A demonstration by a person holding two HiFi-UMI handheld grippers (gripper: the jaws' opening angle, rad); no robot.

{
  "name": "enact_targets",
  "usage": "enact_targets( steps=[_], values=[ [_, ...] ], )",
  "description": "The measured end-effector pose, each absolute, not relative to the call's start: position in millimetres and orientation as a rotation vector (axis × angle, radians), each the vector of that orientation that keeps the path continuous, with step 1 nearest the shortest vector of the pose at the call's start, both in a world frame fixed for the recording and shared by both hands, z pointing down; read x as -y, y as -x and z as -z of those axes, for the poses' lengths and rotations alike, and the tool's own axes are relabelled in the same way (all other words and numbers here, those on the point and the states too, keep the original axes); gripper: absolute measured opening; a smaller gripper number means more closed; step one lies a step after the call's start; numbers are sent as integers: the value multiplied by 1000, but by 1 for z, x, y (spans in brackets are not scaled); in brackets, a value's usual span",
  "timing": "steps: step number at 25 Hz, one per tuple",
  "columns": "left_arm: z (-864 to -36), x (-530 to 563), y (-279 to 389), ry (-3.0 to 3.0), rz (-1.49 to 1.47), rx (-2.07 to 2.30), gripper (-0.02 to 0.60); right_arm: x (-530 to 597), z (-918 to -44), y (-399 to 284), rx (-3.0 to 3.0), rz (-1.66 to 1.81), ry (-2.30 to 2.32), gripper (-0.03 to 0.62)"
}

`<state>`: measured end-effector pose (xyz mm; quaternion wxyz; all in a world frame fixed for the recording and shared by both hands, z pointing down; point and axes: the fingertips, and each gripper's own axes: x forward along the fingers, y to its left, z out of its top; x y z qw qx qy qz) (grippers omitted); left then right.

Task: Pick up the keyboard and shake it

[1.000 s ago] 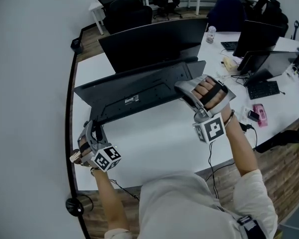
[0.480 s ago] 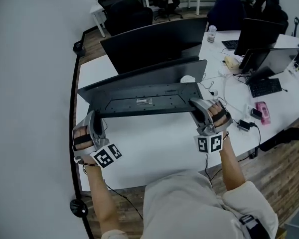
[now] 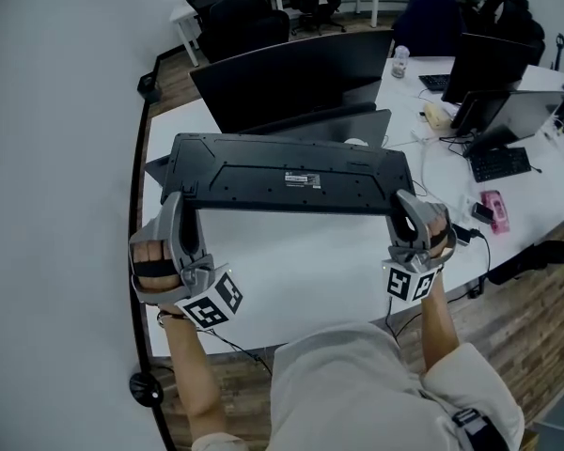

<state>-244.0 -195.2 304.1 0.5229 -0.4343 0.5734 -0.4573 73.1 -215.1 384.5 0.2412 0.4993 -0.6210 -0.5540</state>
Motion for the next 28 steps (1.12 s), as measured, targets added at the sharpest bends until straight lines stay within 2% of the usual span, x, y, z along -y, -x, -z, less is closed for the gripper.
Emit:
enact_targets(
  steps=[6, 12, 15, 22, 28],
  values=[
    [-269, 154, 261, 921, 922, -1531, 118, 198, -298, -63, 1505, 1814, -1284, 124],
    [-213, 137, 311, 833, 789, -1644, 115, 193, -195, -12, 1302, 2092, -1241, 126],
    [-195, 129, 316, 800, 744, -1681, 114, 181, -157, 0, 1261, 2198, -1200, 127],
    [-188, 128, 309, 677, 620, -1724, 110, 173, -146, -6, 1092, 2386, -1245, 127],
    [-190, 123, 317, 680, 665, -1692, 112, 181, -157, -3, 1173, 2339, -1269, 126]
  ],
)
